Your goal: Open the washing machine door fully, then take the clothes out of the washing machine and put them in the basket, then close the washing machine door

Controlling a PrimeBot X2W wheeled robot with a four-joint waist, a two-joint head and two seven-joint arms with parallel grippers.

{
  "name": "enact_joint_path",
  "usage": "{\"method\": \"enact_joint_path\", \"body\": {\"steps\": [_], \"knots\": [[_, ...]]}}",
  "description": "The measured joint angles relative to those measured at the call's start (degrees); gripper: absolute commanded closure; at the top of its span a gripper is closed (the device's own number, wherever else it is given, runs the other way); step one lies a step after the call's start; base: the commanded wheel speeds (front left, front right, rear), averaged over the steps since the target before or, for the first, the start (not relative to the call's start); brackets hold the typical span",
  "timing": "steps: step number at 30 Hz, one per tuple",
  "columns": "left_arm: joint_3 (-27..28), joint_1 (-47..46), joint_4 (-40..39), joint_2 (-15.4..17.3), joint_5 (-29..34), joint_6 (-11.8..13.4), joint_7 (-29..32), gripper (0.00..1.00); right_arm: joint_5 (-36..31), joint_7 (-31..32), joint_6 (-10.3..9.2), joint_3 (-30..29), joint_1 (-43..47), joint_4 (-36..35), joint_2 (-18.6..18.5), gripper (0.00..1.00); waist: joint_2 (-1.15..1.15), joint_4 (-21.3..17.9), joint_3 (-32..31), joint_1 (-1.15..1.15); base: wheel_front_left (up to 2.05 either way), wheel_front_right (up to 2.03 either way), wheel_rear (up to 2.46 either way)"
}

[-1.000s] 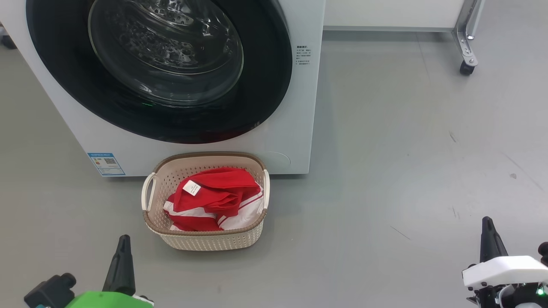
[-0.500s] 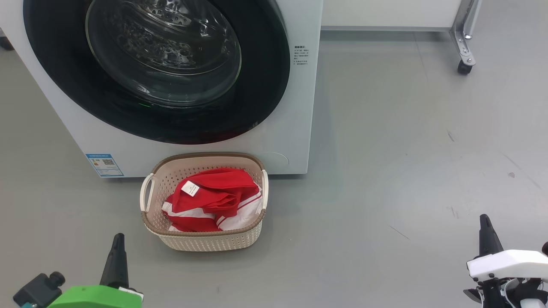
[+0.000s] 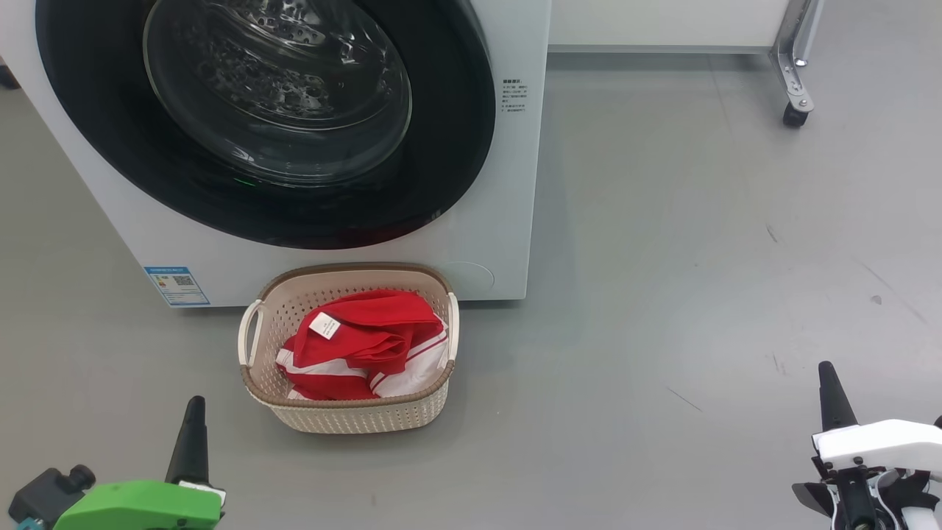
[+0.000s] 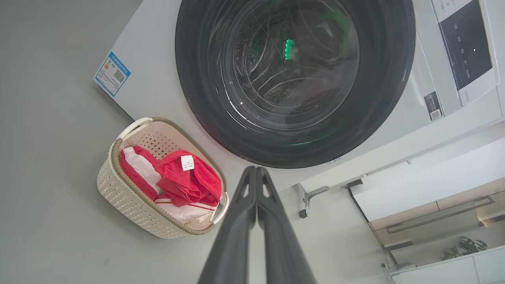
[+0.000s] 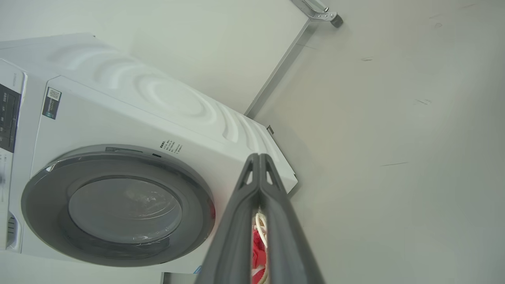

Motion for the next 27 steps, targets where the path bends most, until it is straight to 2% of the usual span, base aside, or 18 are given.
{"method": "enact_joint_path", "body": {"steps": [27], "knots": [[1.5, -2.6, 2.2, 1.1, -19.6, 0.0, 4.3, 1.00, 20.1, 5.5, 1.24, -2.2, -2.9, 1.3, 1.1, 1.00, 0.00, -0.6, -0.1, 0.00, 0.00, 0.00, 0.00]]}}
